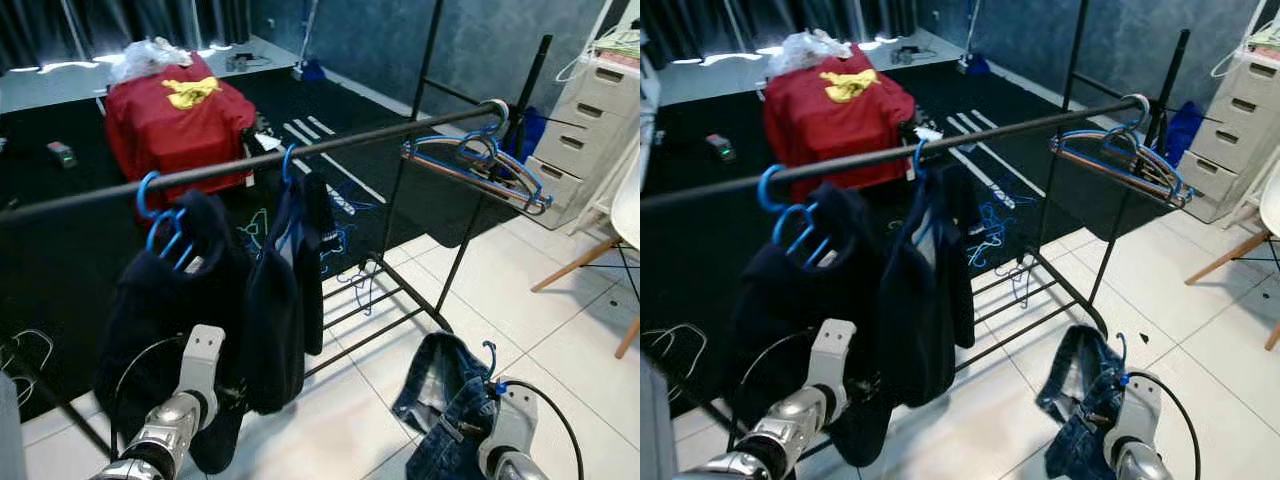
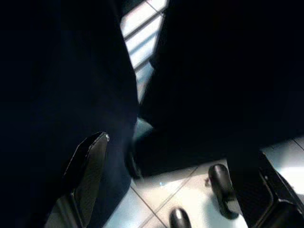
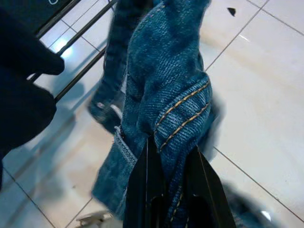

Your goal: Hang hanger

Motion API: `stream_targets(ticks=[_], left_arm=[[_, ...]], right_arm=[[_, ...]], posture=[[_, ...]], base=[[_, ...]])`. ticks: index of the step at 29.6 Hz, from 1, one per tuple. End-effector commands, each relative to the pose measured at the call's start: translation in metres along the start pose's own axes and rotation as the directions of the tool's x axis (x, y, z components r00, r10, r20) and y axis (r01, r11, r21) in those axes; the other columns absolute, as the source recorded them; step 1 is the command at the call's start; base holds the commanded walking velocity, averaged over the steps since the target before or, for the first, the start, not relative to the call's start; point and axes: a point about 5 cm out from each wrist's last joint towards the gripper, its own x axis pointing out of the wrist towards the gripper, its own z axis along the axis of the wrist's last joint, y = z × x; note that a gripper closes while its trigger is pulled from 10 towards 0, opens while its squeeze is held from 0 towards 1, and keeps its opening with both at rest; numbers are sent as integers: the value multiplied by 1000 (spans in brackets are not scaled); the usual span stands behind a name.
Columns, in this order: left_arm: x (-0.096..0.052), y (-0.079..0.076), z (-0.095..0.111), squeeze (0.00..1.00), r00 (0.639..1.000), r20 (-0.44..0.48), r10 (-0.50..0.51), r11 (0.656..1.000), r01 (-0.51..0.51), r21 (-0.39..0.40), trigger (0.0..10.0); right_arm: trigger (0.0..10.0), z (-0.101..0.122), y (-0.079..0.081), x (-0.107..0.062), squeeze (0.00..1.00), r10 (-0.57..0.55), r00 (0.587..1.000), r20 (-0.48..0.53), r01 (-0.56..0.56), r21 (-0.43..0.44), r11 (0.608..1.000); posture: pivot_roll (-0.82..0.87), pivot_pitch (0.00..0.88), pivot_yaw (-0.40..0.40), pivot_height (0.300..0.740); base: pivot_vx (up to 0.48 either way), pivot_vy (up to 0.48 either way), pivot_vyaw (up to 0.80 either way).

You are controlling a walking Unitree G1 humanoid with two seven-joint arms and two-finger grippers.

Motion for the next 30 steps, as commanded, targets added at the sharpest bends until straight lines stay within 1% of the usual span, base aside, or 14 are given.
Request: stream_targets(ticks=[1,8,9,12,14,16,17,18,19,22,23,24,28,30], left_arm=[[-1,0,-3,0,1000,-15,-18,1000,18,19,10000],[-1,-4,-5,0,998,-16,-58,998,58,-8,10000],[-1,-5,-8,0,998,-35,-59,998,59,6,10000],[-2,-5,-9,0,998,-35,-58,998,59,18,10000],[-2,-6,-9,0,997,-23,-68,997,68,25,10000],[-2,-7,-10,0,995,-33,-91,995,92,47,10000],[-2,-7,-10,0,995,-33,-91,995,92,47,10000],[-2,-8,-12,0,995,-39,-94,994,96,53,10000],[-2,-8,-12,0,995,-39,-94,994,96,53,10000],[-3,-9,-16,0,994,-52,-96,994,99,40,10000],[-3,-9,-16,0,994,-52,-96,994,99,40,10000],[-4,-10,-18,0,993,-56,-102,994,103,18,10000],[-4,-11,-19,0,992,-54,-111,994,111,4,10000],[-4,-11,-19,0,992,-53,-115,993,115,3,10000]], right_arm=[[10000,10,2,2,0,14,999,50,-12,-24,1000],[10000,24,0,3,0,50,994,101,-47,-29,998],[10000,39,-1,5,0,88,984,155,-84,-31,996],[10000,55,-2,5,0,131,971,201,-121,-61,991],[10000,81,0,5,0,213,939,269,-184,-129,974],[10000,111,7,1,0,322,881,347,-258,-218,941],[10000,111,7,1,0,322,881,347,-258,-218,941],[10000,132,13,-6,0,385,835,393,-289,-281,915],[10000,132,13,-6,0,385,835,393,-289,-281,915],[10000,174,32,-32,0,530,704,473,-351,-417,839],[10000,174,32,-32,0,530,704,473,-351,-417,839],[10000,187,39,-43,0,574,654,493,-363,-461,810],[10000,195,45,-52,0,590,623,514,-365,-476,800],[10000,194,45,-52,0,583,632,510,-352,-481,803]], posture=[[-32,77,0,740],[-35,78,2,740],[-36,81,3,740],[-39,81,6,740],[-43,80,8,740],[-47,78,9,740],[-47,78,9,740],[-51,77,12,740],[-51,77,12,740],[-51,75,8,740],[-51,75,8,740],[-52,72,6,740],[-51,71,4,740],[-53,70,4,740]], base=[[465,0,400],[388,0,800],[0,0,0],[0,0,0],[311,-289,0],[292,-379,0],[292,-379,0],[270,-394,0],[270,-394,0],[260,-399,421],[247,-409,800],[0,0,800],[0,0,400],[0,0,0]])
